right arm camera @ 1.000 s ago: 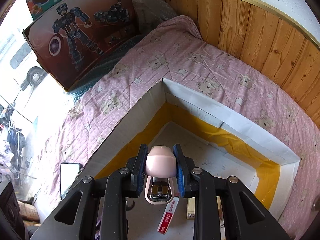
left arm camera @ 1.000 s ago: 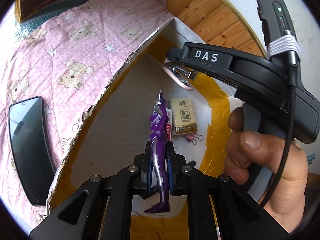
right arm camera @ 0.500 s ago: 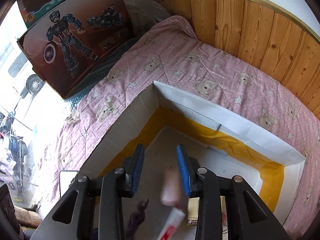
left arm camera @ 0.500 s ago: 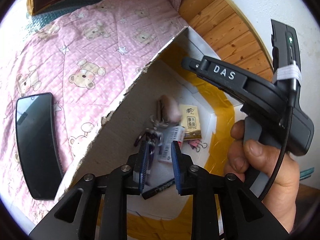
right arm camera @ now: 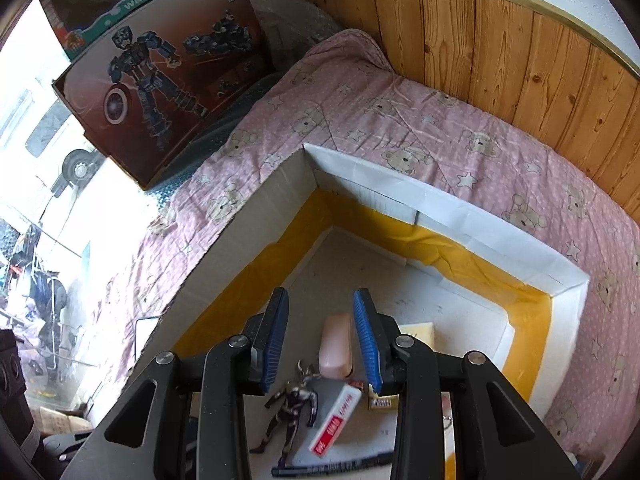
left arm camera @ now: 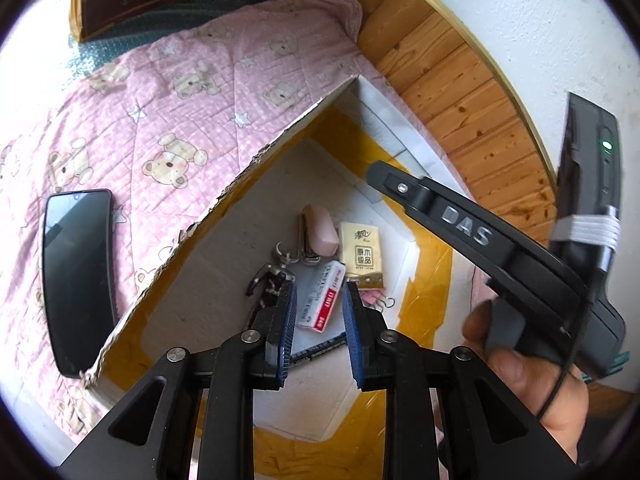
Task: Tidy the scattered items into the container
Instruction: 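Lower both tools into the box and open them to drop figure and stapler, then withdraw both tools from the box toward the remaining items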
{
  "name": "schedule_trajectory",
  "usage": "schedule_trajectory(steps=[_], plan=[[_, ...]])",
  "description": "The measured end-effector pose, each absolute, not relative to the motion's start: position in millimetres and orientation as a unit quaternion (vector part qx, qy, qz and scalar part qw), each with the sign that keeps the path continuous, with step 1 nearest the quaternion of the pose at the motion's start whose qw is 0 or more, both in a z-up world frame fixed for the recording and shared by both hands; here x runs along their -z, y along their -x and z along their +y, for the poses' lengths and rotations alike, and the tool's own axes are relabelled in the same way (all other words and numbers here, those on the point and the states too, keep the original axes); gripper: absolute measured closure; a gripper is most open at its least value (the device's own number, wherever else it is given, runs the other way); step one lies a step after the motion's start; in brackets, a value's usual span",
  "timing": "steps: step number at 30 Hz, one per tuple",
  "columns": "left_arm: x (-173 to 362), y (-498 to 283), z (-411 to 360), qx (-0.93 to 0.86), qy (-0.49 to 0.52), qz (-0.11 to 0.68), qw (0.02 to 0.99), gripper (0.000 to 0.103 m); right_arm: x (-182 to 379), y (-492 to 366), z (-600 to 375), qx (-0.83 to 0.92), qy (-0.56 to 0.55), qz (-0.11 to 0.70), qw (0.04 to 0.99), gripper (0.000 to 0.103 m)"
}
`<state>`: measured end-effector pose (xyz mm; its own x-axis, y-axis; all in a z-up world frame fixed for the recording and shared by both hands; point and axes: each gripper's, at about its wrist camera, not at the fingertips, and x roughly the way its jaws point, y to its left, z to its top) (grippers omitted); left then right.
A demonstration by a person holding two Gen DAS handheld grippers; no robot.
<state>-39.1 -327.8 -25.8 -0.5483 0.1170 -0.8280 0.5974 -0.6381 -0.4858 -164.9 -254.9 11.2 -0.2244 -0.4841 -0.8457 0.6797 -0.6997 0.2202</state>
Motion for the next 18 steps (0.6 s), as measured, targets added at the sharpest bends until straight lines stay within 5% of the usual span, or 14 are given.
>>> schedule_trajectory(steps=[18], plan=[[-9, 24, -274, 0.811, -0.427, 0.362, 0.171, 0.078, -70, 120, -165, 0.788, -0.433, 0.065, 0.434, 0.067]])
